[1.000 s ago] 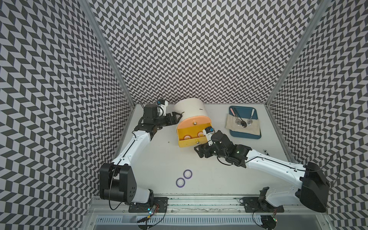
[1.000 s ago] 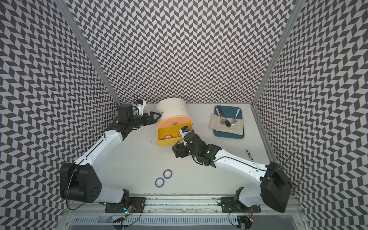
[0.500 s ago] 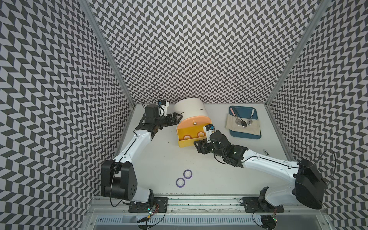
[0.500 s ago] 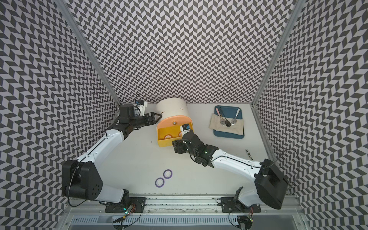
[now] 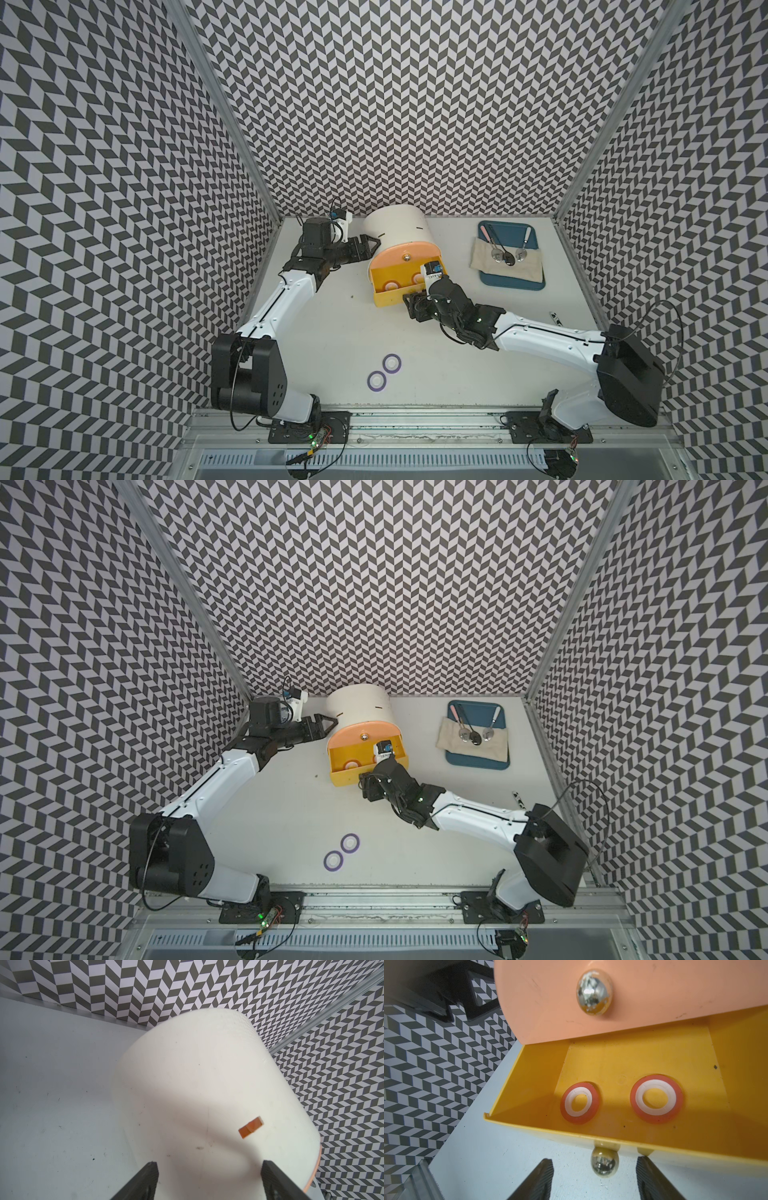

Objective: Place the transparent tape into the drawer according to color
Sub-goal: Close the drawer in the storage box.

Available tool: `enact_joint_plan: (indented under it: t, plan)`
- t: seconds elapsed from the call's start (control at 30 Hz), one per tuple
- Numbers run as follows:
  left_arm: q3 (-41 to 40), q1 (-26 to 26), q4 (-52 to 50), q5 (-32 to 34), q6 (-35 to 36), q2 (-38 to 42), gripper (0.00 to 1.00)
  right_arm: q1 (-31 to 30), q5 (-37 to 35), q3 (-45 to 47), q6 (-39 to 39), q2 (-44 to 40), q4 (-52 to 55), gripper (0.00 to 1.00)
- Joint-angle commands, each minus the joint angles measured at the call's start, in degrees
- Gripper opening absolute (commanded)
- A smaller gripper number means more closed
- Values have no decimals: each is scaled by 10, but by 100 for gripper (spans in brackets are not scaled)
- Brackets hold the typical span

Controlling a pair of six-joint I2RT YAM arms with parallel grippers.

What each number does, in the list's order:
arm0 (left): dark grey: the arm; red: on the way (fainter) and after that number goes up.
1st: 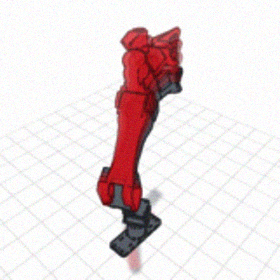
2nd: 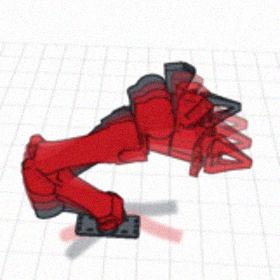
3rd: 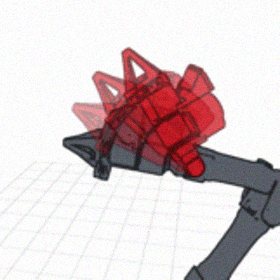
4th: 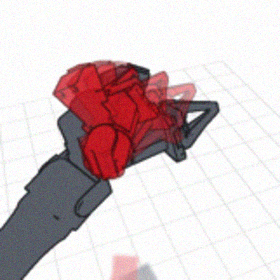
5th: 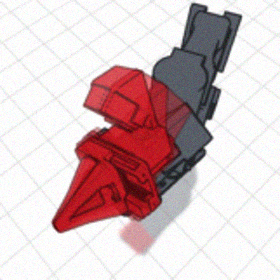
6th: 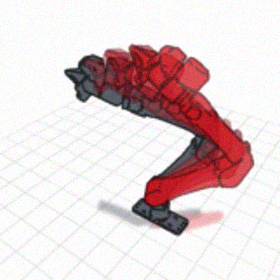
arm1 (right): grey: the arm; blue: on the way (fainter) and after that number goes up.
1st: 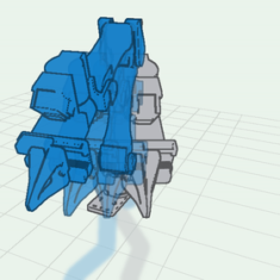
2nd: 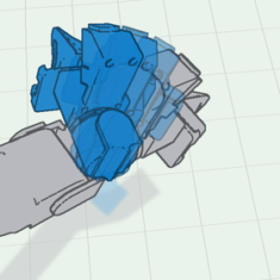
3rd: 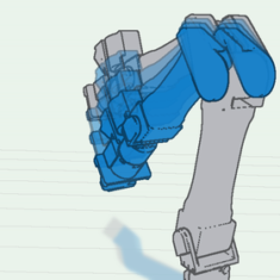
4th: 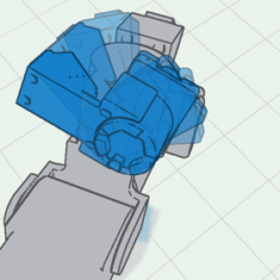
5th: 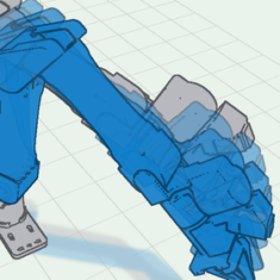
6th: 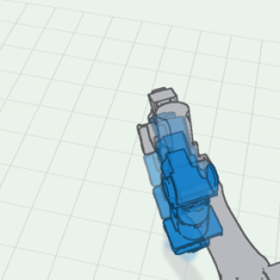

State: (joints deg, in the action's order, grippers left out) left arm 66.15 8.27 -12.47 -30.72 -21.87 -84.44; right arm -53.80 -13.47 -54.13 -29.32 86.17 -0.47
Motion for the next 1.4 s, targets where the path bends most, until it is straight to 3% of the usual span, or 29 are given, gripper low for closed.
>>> enact_joint_plan:
  t: [0.0,1.37]
  plan:
    - [15,4,6,-7,12,-5,82,-3,-33,-23,12,12,-55,67]
    - [9,4,9,-31,13,-2,81,-20,-206,-104,64,171,-194,64]
